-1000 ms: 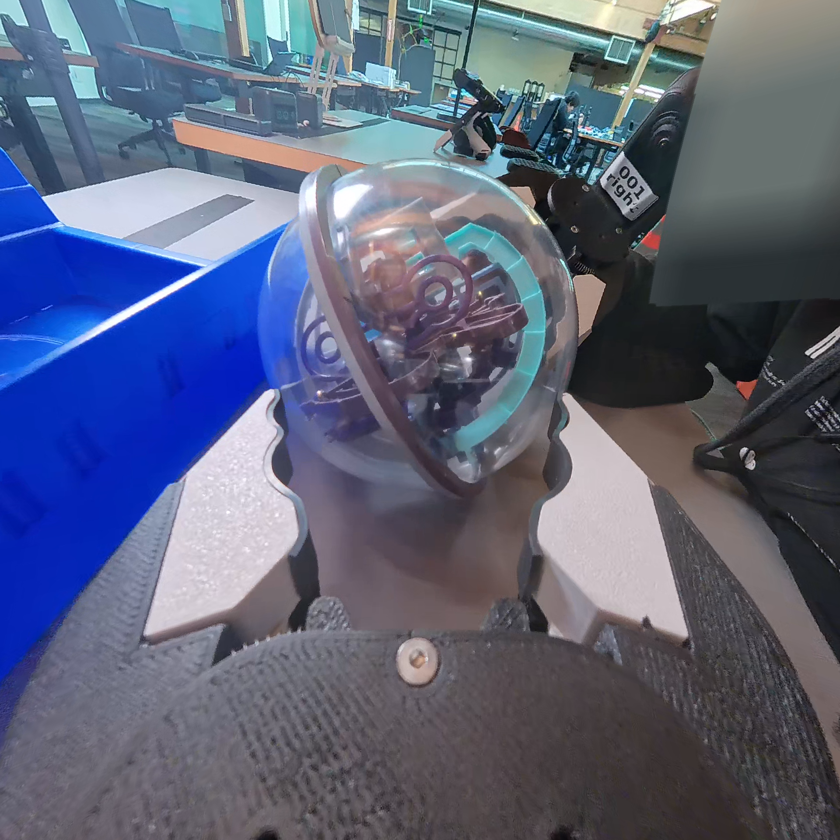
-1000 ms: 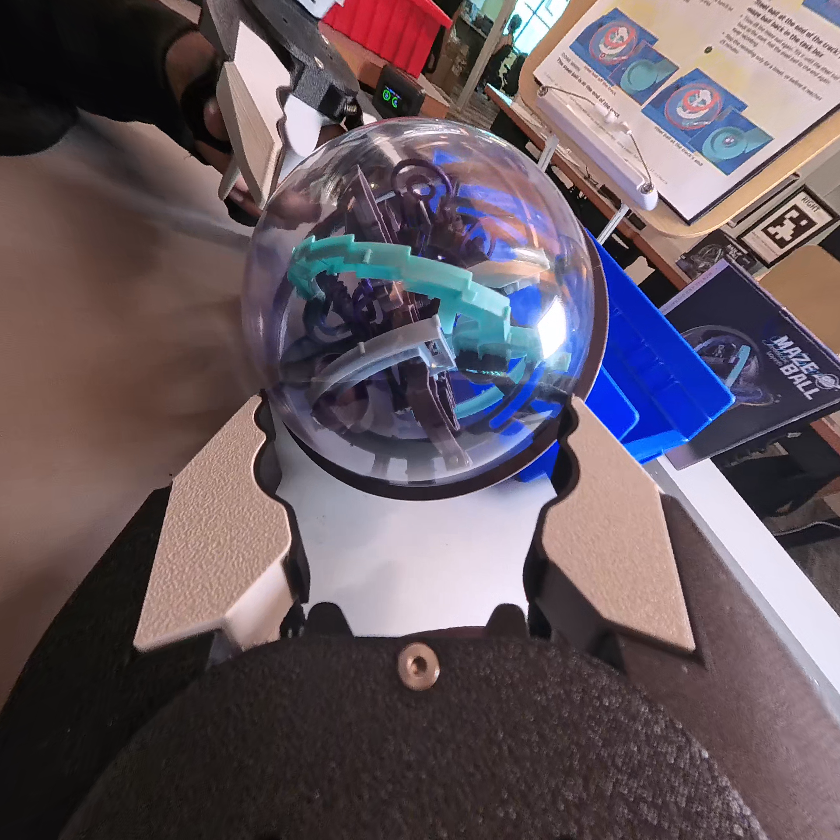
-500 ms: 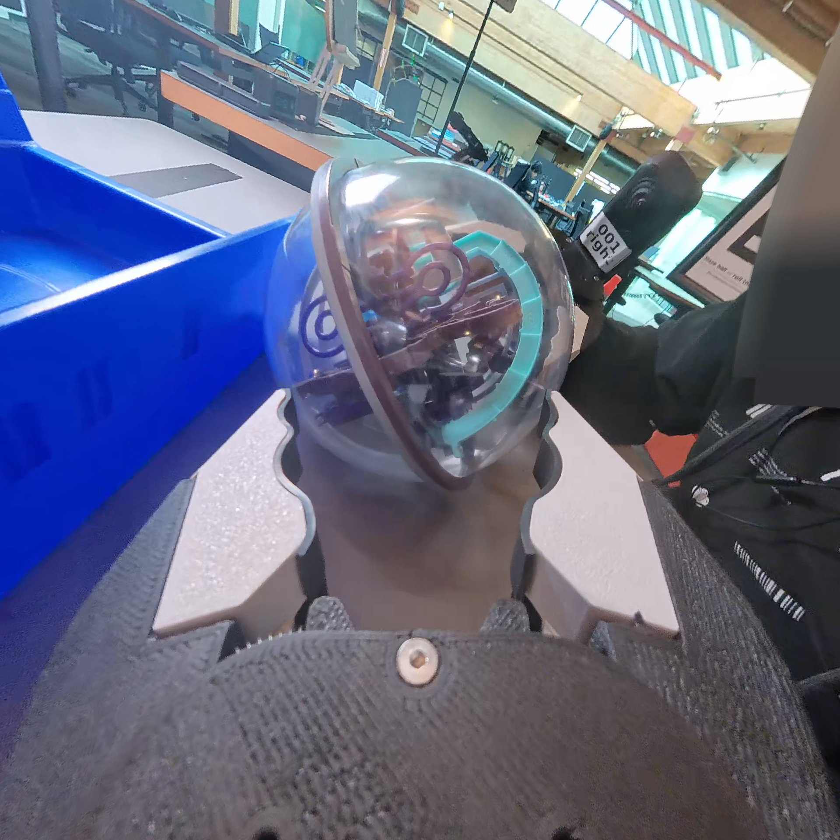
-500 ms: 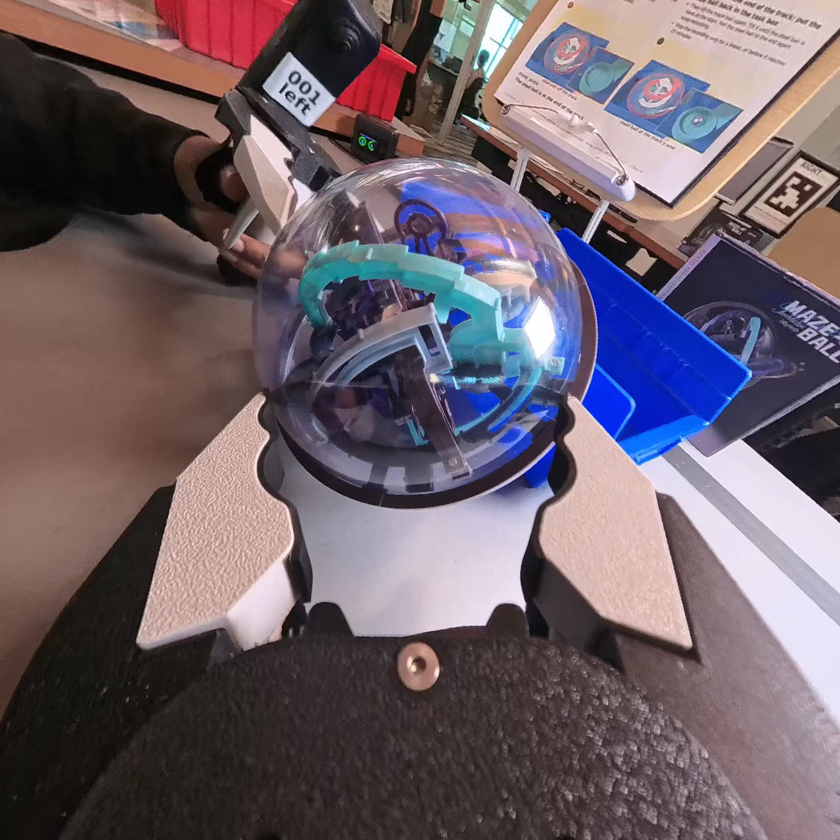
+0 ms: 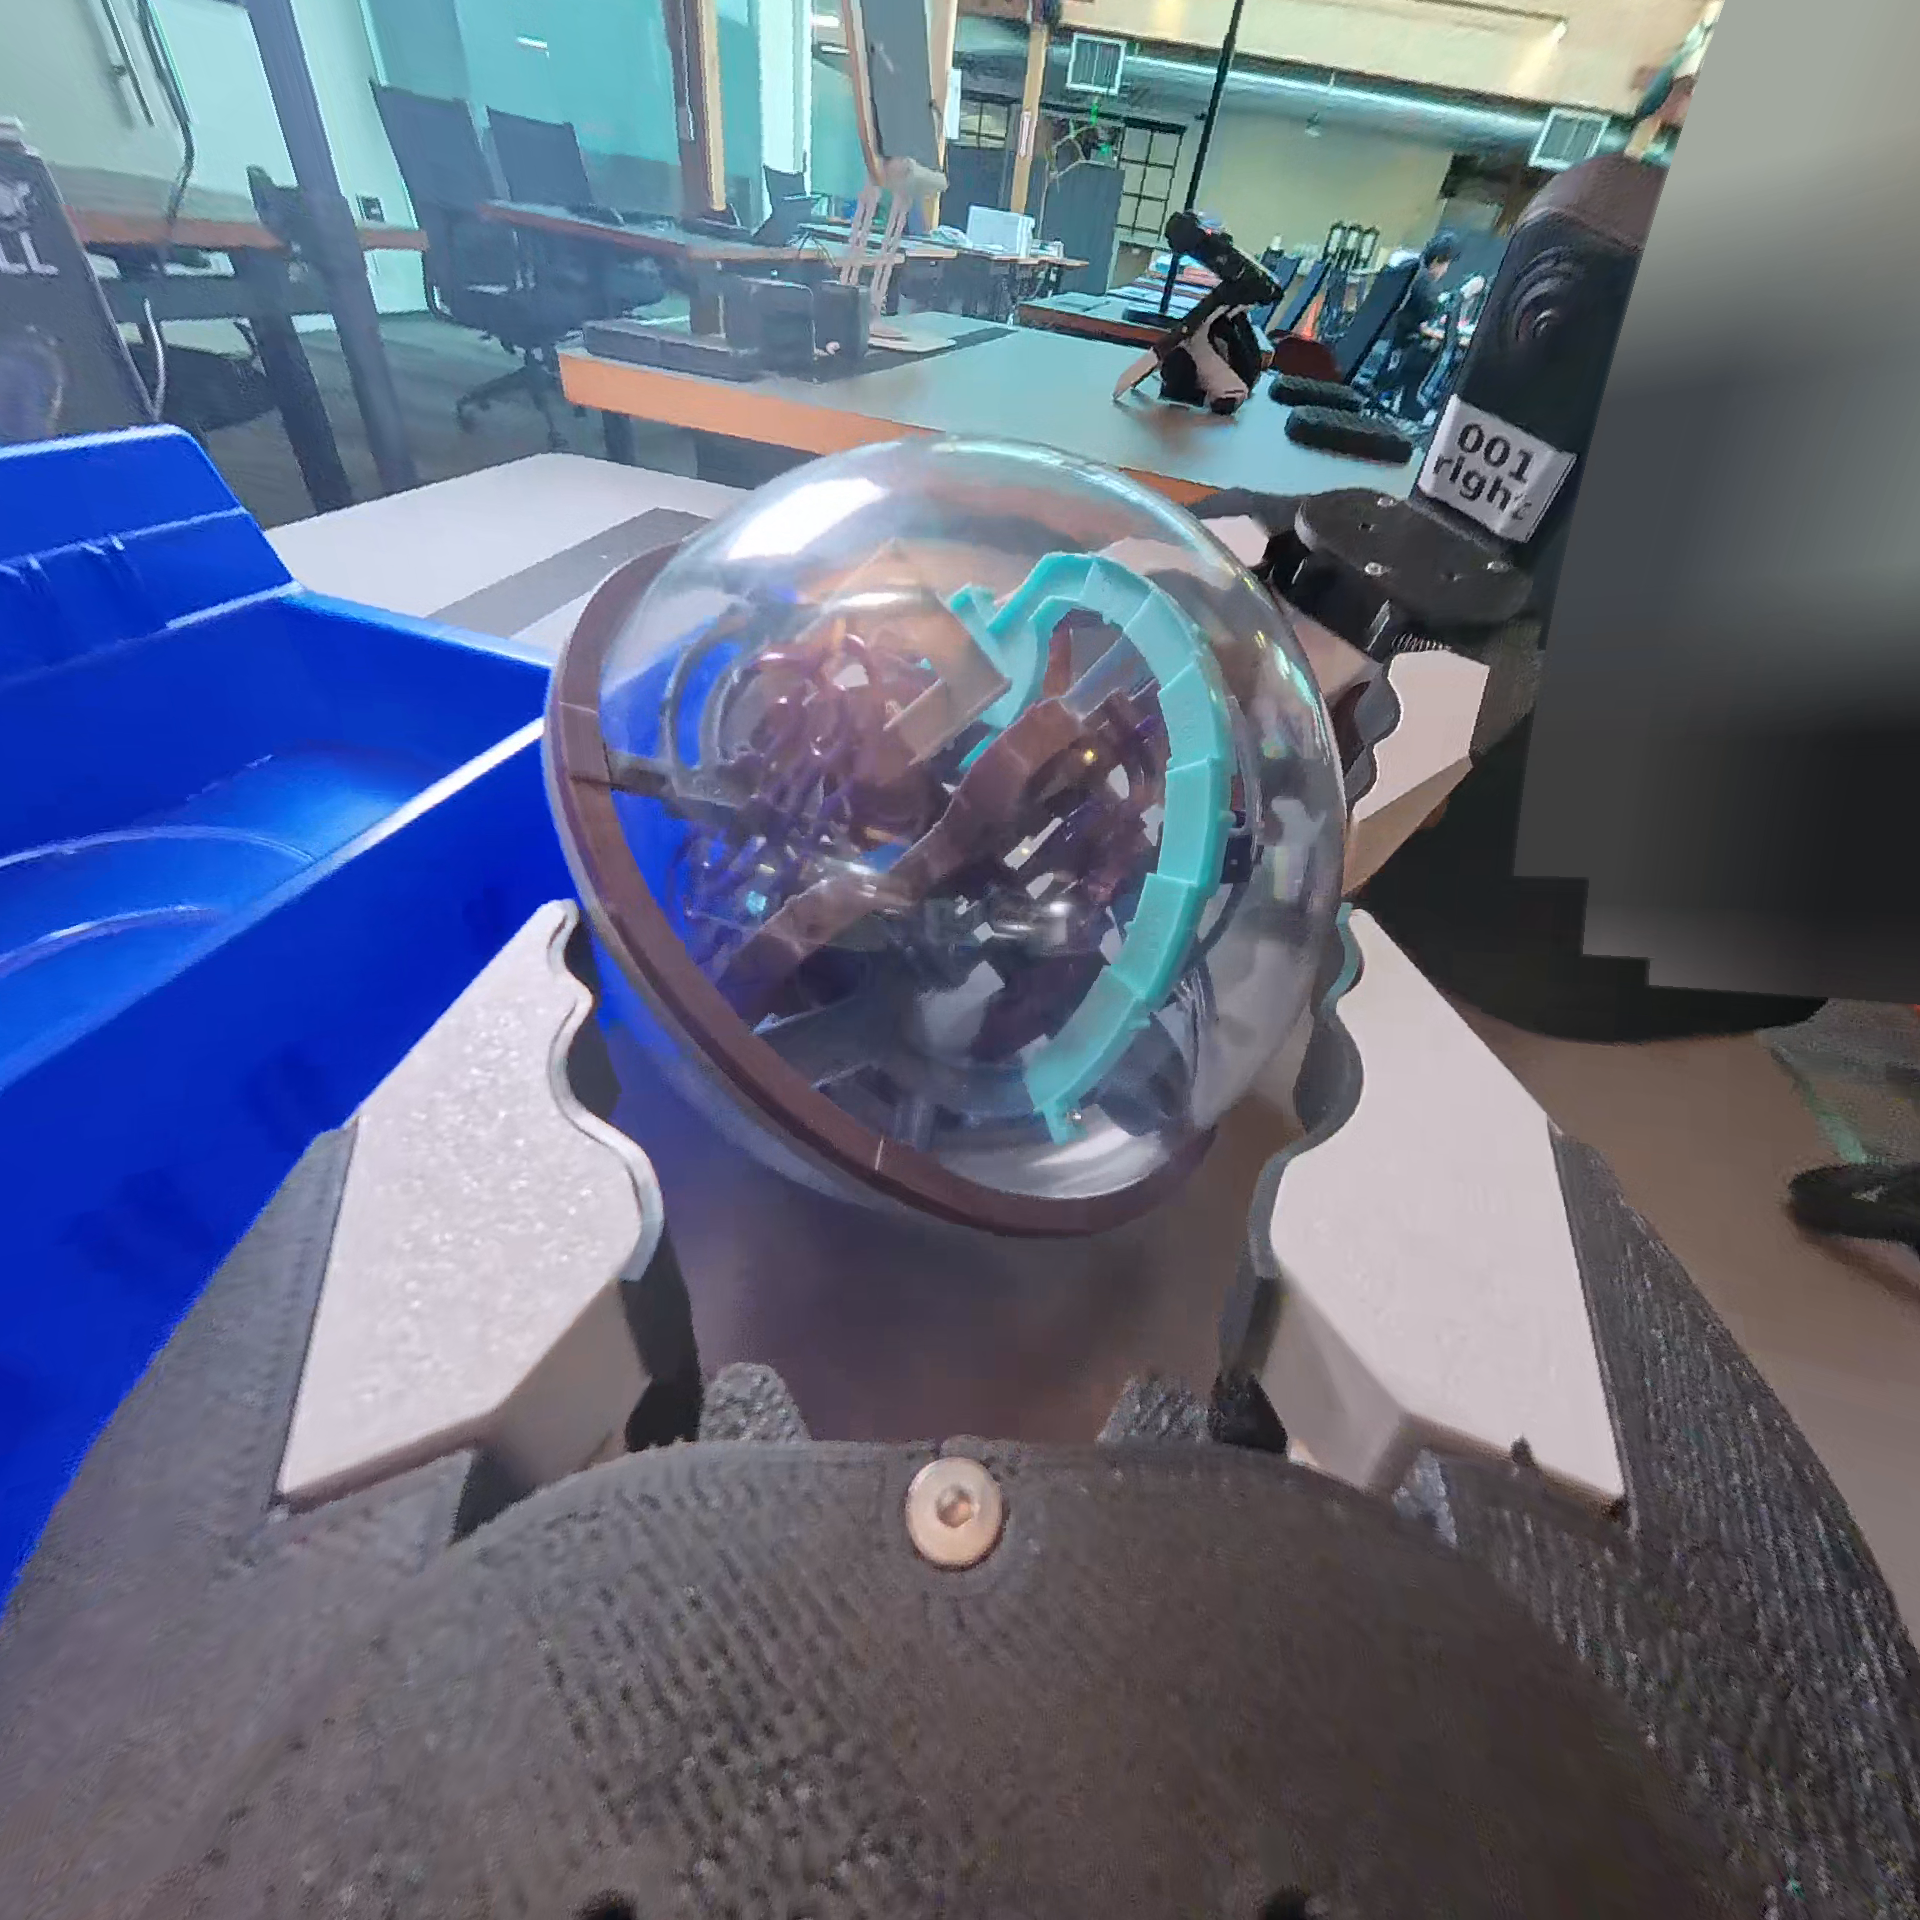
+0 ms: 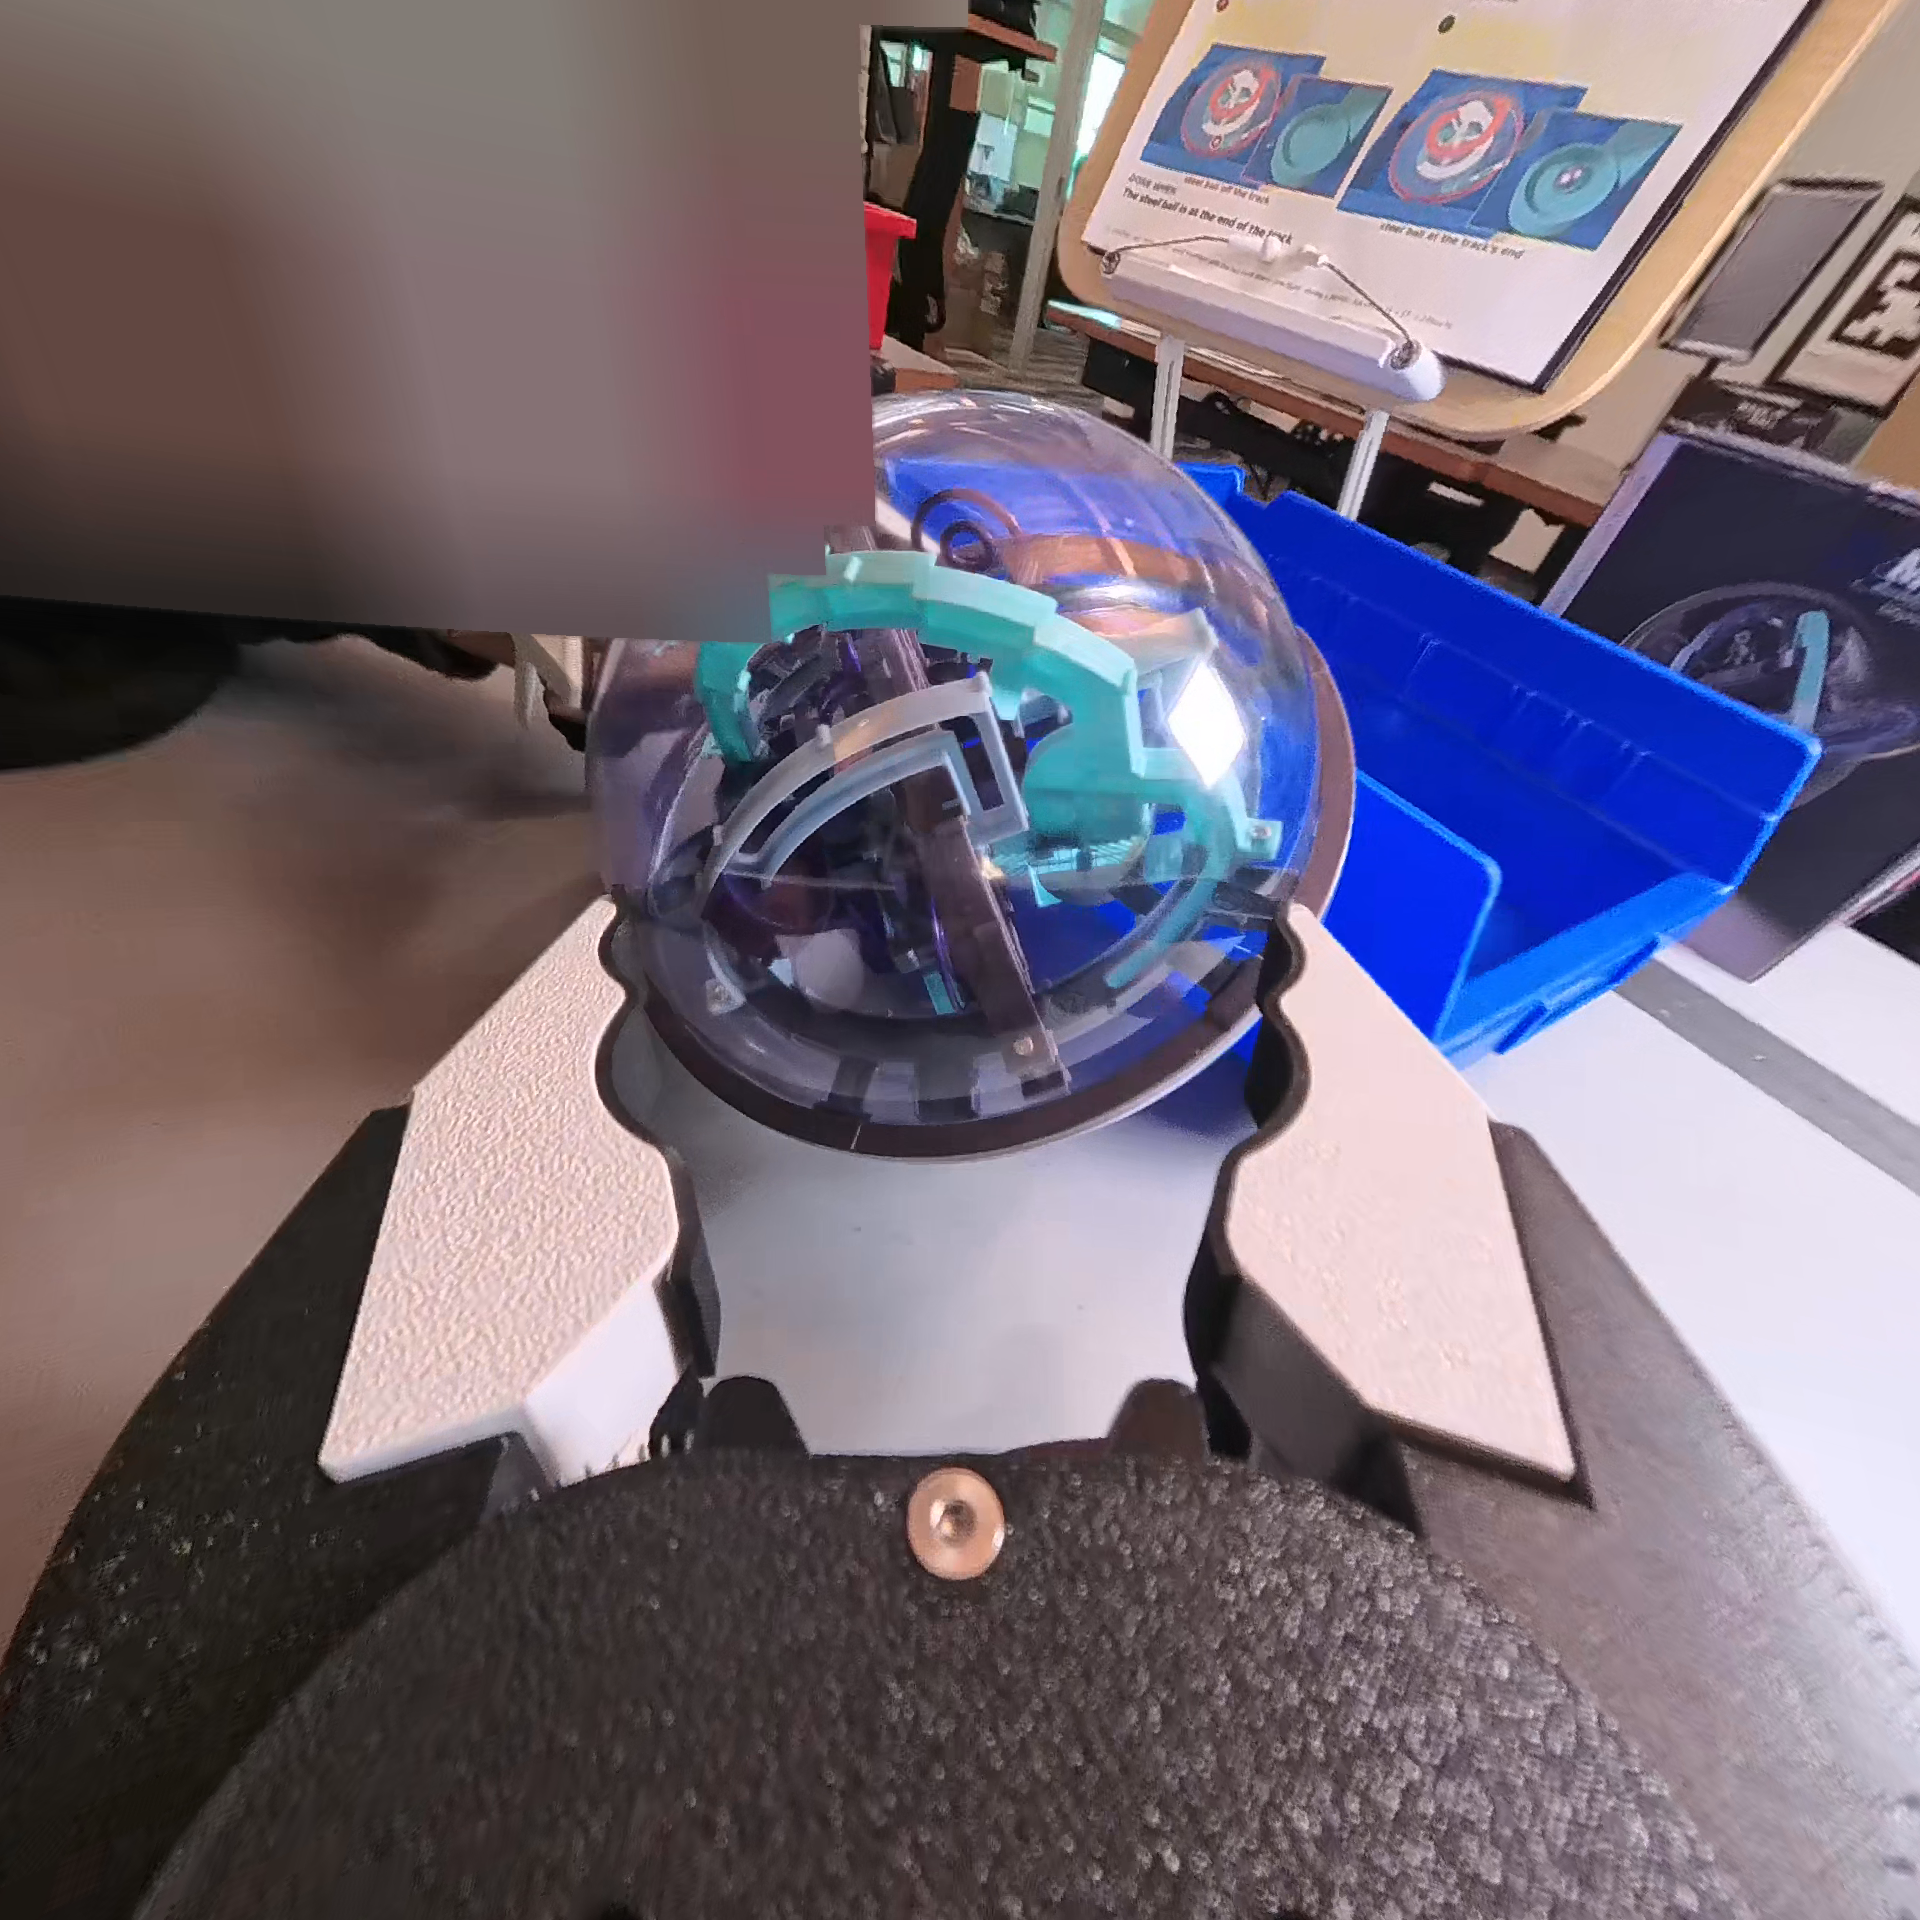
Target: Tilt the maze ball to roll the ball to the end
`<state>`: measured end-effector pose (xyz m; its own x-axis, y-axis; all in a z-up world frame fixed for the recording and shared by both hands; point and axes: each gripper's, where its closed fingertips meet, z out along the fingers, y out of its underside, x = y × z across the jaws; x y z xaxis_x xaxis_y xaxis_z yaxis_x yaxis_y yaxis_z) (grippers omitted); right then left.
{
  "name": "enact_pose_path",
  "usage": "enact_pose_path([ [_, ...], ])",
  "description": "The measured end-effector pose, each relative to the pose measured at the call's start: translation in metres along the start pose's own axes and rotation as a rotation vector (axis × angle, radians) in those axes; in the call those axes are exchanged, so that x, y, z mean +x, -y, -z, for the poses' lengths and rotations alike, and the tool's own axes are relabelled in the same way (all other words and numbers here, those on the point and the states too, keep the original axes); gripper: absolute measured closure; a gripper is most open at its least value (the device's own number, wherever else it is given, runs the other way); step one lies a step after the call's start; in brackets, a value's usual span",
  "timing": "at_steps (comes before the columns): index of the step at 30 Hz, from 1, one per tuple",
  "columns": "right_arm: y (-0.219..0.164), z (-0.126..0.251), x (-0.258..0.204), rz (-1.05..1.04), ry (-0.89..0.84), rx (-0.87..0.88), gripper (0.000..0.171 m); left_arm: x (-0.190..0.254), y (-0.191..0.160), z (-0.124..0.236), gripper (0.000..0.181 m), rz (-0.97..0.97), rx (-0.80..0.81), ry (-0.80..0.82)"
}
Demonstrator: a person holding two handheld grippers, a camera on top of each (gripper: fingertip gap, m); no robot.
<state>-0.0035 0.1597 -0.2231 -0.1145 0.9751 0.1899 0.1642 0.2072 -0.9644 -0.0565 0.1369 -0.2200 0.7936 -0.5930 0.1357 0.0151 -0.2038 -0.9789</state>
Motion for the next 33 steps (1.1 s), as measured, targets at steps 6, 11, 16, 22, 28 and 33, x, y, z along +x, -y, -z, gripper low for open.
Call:
enact_pose_path([
  [6, -0.001, 0.001, 0.003, -0.105, 0.039, 0.021, 0.056, -0.001, 0.003, 0.000, 0.049, 0.094, -0.002, -0.016],
  [11, 0.000, 0.001, 0.002, -0.110, 0.052, 0.027, 0.057, -0.003, 0.003, 0.004, 0.053, 0.158, 0.002, -0.035],
  [16, -0.003, 0.000, 0.003, -0.095, 0.050, 0.020, 0.055, -0.004, 0.004, 0.008, 0.058, 0.207, 0.009, -0.050],
  [22, -0.001, -0.004, -0.001, -0.047, 0.016, -0.001, 0.055, -0.008, 0.002, 0.020, 0.068, 0.281, 0.027, -0.086],
  [28, 0.001, -0.006, -0.004, 0.012, -0.038, -0.029, 0.057, -0.012, 0.004, 0.033, 0.083, 0.273, 0.041, -0.086],
  [33, 0.000, -0.010, -0.008, 0.020, -0.069, -0.061, 0.058, -0.002, 0.016, 0.037, 0.068, 0.043, 0.057, 0.020],
])
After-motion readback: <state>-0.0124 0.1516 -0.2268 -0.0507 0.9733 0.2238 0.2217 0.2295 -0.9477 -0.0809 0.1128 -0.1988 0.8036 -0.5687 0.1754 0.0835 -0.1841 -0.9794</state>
